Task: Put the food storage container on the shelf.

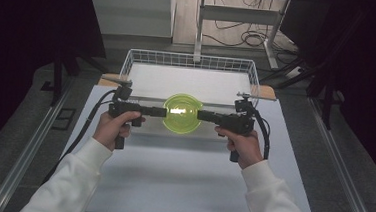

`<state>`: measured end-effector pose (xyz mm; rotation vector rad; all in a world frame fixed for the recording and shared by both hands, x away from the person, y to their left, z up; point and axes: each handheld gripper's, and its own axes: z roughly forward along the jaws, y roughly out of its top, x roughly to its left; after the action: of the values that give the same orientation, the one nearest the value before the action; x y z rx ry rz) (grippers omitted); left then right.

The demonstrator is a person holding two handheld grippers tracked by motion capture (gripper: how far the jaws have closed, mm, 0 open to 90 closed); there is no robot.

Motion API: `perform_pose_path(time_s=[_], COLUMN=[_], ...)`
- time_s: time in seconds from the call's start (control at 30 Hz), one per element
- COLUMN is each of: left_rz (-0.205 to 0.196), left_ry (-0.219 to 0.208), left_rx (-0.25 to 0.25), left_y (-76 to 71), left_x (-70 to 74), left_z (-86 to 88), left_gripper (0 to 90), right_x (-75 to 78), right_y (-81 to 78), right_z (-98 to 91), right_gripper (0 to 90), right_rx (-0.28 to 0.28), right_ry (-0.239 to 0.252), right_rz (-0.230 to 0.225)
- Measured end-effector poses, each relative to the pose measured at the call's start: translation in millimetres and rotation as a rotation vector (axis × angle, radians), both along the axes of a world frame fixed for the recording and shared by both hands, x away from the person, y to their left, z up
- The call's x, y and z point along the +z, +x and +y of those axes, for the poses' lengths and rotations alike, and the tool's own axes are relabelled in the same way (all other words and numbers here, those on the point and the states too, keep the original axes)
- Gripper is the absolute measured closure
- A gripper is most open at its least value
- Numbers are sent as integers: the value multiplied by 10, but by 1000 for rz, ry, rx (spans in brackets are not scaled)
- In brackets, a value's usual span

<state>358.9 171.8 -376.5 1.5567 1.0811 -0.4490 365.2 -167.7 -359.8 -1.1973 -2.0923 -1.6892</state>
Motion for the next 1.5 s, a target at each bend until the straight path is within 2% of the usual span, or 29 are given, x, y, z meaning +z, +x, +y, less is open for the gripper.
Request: perform_pose_path(time_s=[0.07, 0.17, 0.2, 0.27, 0.43, 0.67, 0.83, 1.2, 1.5], left_rz=[-2, 21, 20, 7, 7, 3, -2, -6, 4], left_ry=[-3, -3, -12, 5, 12, 27, -8, -4, 9], left_rx=[1, -2, -2, 2, -2, 4, 4, 4, 5], left_y=[17, 83, 101, 122, 206, 346, 385, 513, 736], left_x=[11, 29, 47, 96, 156, 252, 321, 426, 523], left_z=[9, 27, 33, 36, 47, 65, 79, 39, 63], left_gripper=[826, 825, 825, 825, 825, 824, 825, 825, 824], right_x=[12, 32, 53, 86, 120, 169, 308, 397, 453], right_y=[19, 63, 92, 115, 180, 323, 376, 467, 649], right_z=[5, 26, 31, 35, 45, 69, 71, 33, 57], right_gripper=[813, 813, 813, 813, 814, 814, 815, 817, 818], right_rx=[-1, -2, 1, -9, -13, -9, -7, -24, -36], right_ry=[4, -3, -5, 6, 15, 28, 19, 34, 43], right_rz=[1, 9, 14, 4, 7, 27, 1, -1, 16])
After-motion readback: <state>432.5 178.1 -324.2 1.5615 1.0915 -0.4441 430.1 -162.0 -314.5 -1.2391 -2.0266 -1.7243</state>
